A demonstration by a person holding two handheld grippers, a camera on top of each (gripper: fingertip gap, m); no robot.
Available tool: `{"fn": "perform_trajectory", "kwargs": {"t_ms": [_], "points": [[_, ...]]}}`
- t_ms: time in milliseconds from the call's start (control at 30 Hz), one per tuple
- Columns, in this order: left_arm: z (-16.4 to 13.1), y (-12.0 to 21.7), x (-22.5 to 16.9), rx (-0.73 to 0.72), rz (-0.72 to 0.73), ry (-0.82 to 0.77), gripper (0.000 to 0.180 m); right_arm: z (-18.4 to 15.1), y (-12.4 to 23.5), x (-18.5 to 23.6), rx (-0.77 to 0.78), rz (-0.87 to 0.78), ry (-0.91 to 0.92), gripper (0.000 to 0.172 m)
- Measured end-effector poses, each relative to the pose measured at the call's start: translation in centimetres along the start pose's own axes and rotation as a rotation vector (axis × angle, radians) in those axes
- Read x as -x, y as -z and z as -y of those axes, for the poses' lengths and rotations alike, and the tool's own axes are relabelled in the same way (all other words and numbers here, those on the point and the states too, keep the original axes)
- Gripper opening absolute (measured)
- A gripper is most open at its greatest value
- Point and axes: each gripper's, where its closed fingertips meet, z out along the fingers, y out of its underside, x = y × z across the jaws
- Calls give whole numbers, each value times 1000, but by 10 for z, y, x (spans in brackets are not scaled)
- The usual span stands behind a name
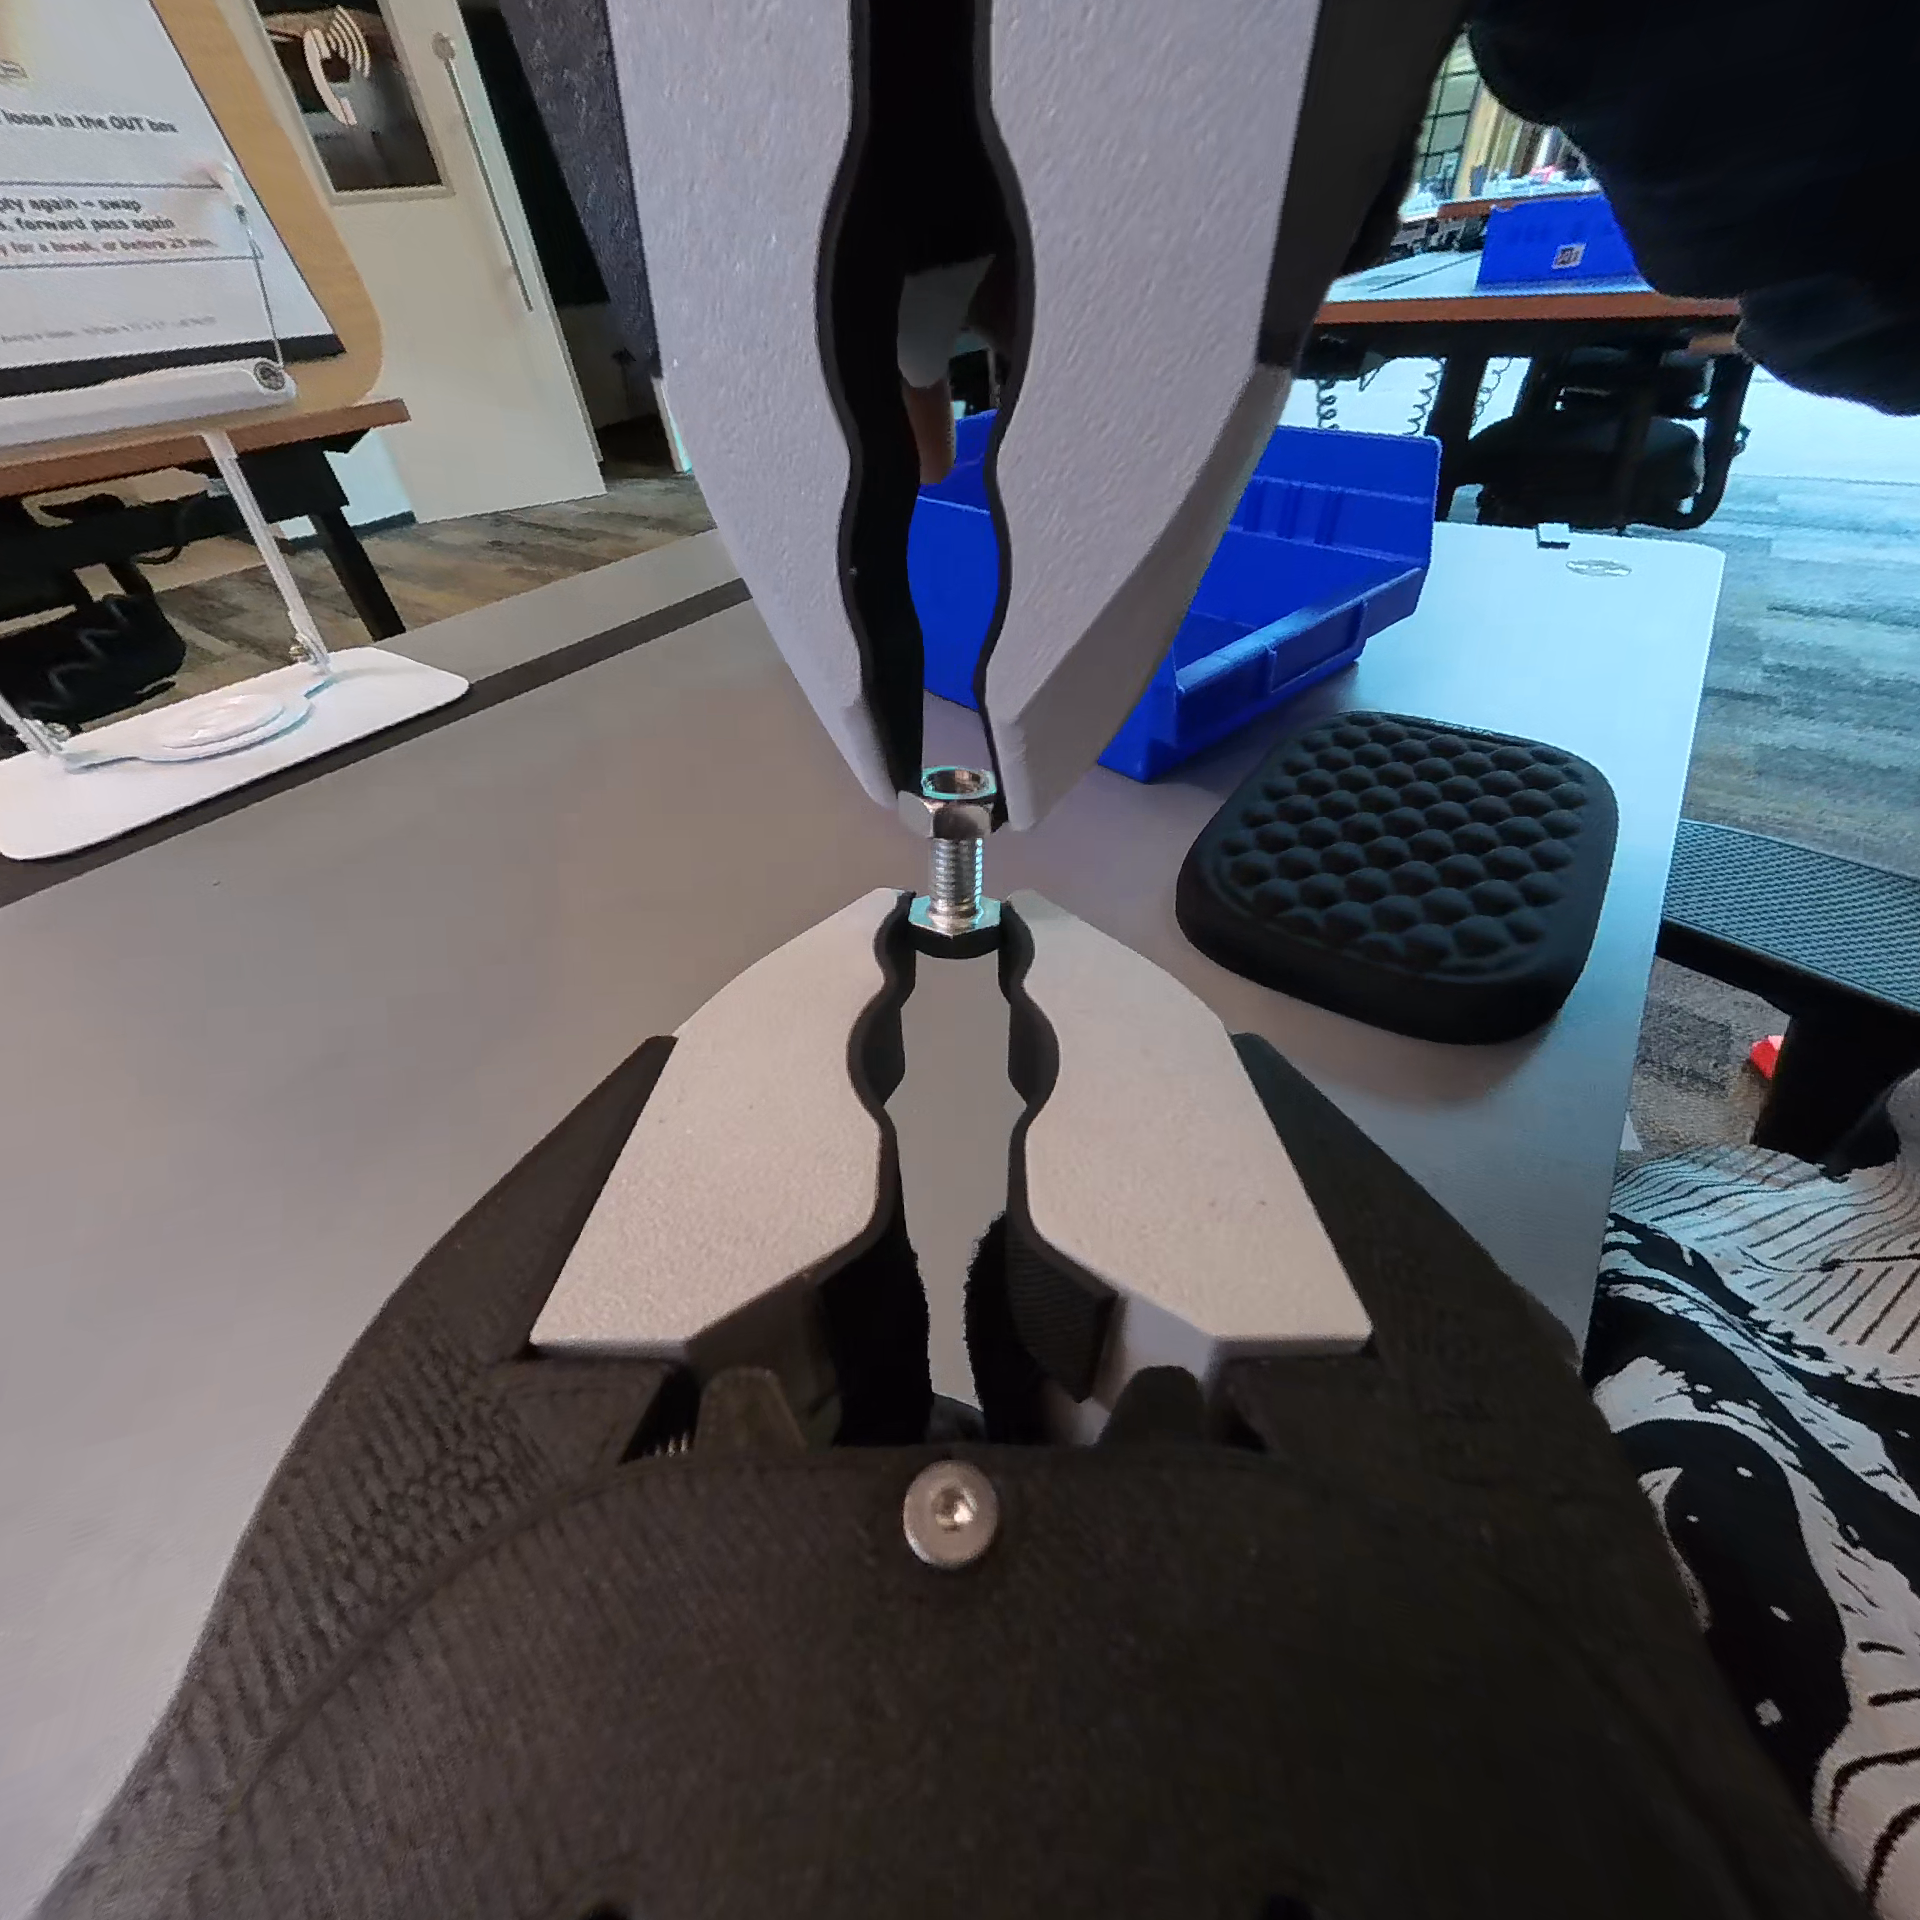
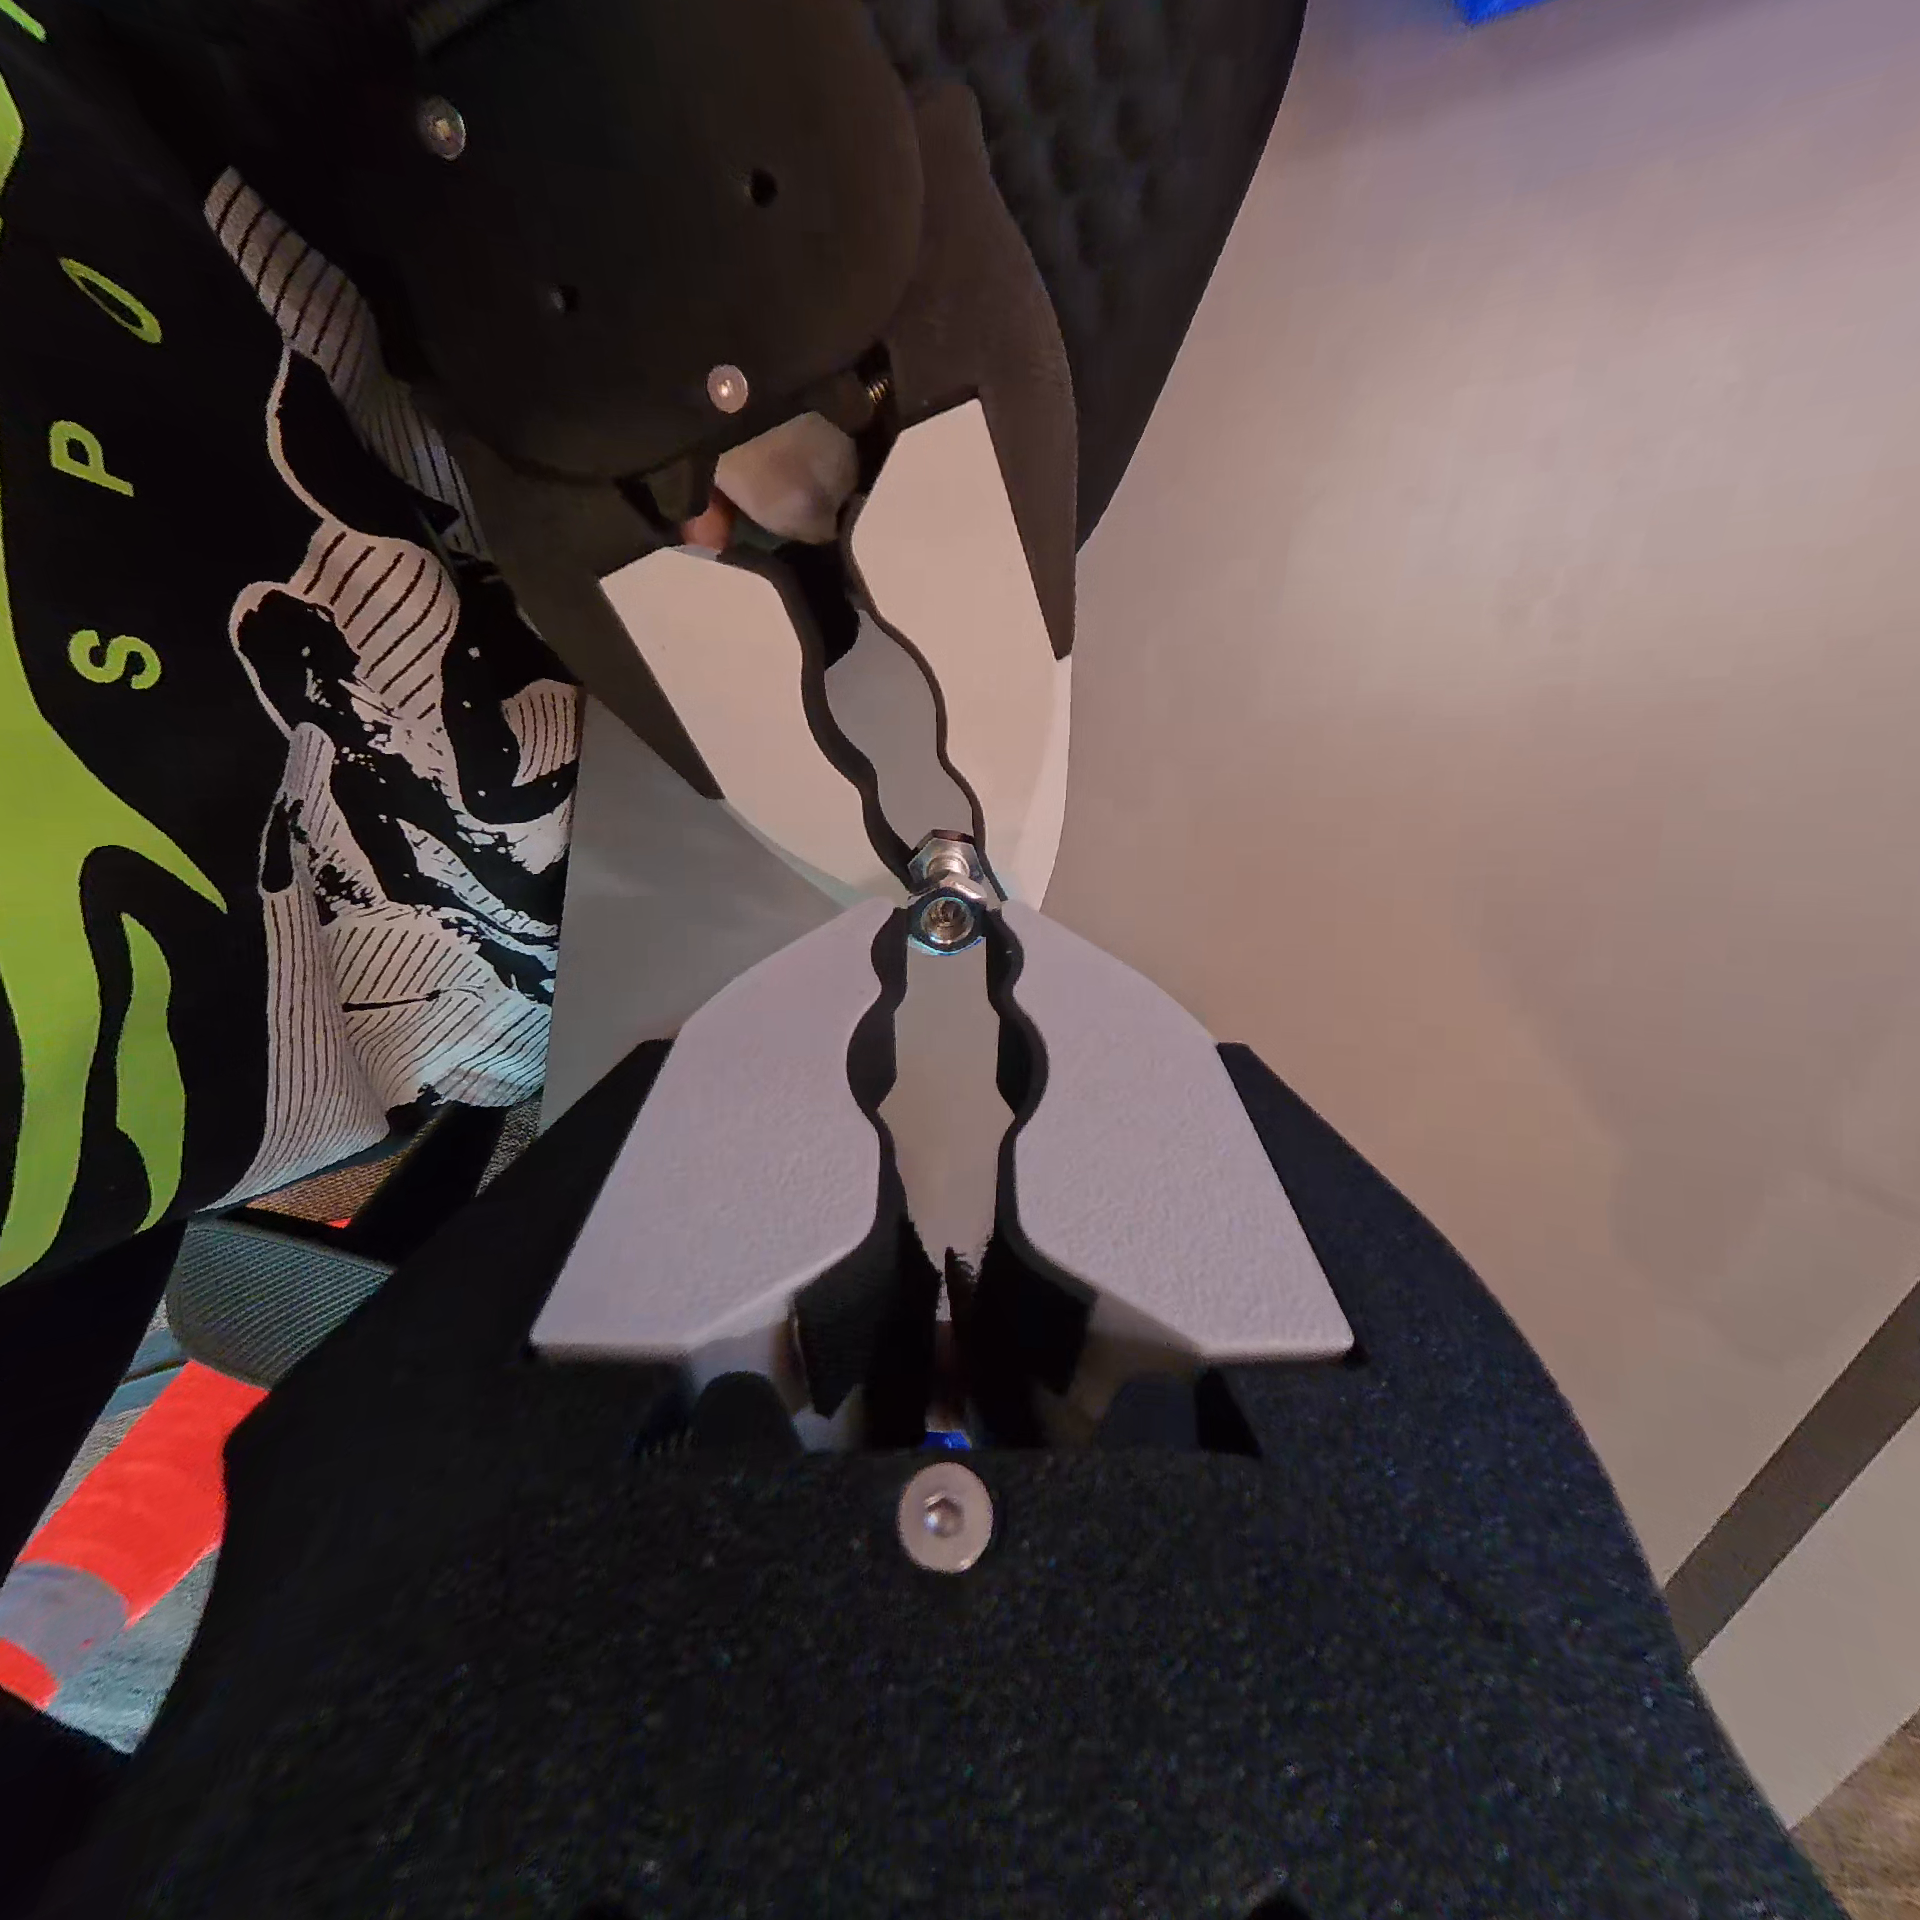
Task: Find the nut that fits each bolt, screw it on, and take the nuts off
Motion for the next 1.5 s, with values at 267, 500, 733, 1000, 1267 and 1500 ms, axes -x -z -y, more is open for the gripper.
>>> {"fn": "perform_trajectory", "kwargs": {"t_ms": [267, 500, 733, 1000, 1267, 1500], "points": [[3, 2, 2, -25, -11, 26, 15, 3, 0, -2, -31, -8, 7, 15], [4, 3, 4, -44, -18, 51, 15, 7, 2, -5, -87, -15, -8, 31], [10, 9, 7, -116, -48, 79, 15, 27, 17, -6, -491, -33, -134, 63], [12, 16, 13, -154, -91, 131, 15, 38, 20, -4, -1279, -148, -379, 81], [10, 15, 18, -146, -72, 157, 15, 45, 14, -1, -1347, -165, -409, 79], [8, 13, 21, -138, -60, 172, 15, 42, 16, 0, -1346, -173, -415, 75]]}}
